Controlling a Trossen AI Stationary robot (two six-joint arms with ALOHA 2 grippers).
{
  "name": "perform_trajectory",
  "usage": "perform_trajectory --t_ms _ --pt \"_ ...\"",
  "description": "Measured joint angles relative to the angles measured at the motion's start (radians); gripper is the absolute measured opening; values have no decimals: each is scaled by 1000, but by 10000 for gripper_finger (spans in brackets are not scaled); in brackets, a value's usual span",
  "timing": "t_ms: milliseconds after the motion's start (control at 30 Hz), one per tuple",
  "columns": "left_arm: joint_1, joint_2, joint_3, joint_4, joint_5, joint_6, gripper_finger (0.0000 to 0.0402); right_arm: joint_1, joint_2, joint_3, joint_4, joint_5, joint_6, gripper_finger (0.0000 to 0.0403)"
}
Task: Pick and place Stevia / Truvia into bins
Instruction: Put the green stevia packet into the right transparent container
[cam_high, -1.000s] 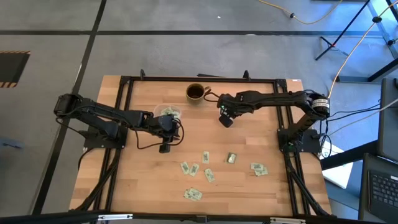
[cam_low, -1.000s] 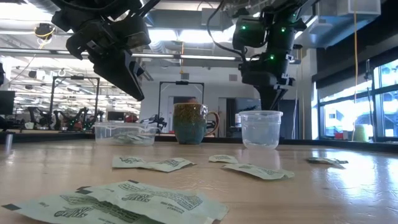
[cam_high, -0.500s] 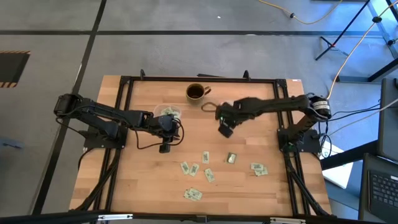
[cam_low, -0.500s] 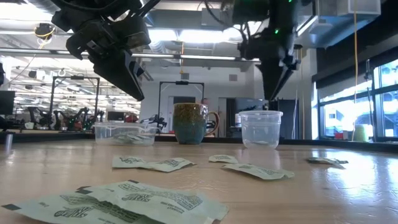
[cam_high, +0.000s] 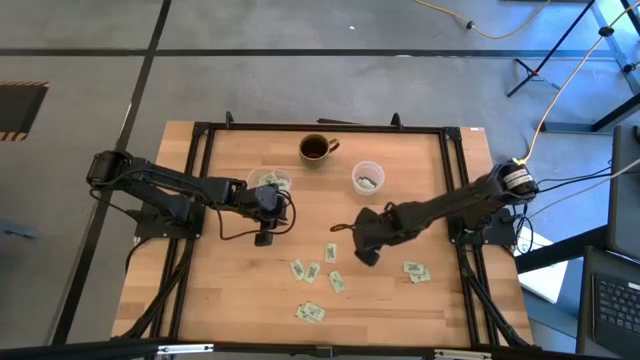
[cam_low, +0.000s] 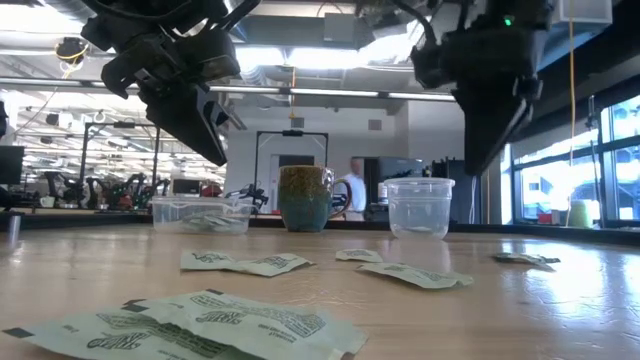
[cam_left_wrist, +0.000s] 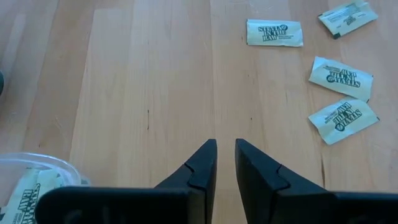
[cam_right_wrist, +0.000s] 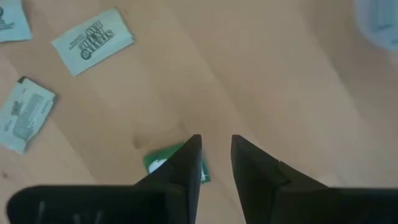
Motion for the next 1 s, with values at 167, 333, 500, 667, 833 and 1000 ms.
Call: perform_trajectory --t_ms 167,333,500,667,833,1000 --pt "0 0 0 0 0 0 51 20 0 -80 128 -1 -3 91" --pt "0 0 0 0 0 0 51 43 0 -141 227 -16 -36 91" --pt "0 0 0 -1 0 0 54 68 0 -203 291 -18 -58 90" --pt "0 0 0 -1 0 0 54 74 0 -244 333 -18 -56 90" --pt "0 0 0 -1 0 0 51 74 0 -282 402 -18 -63 90" --pt "0 0 0 -1 0 0 50 74 1 -312 436 -17 -56 90"
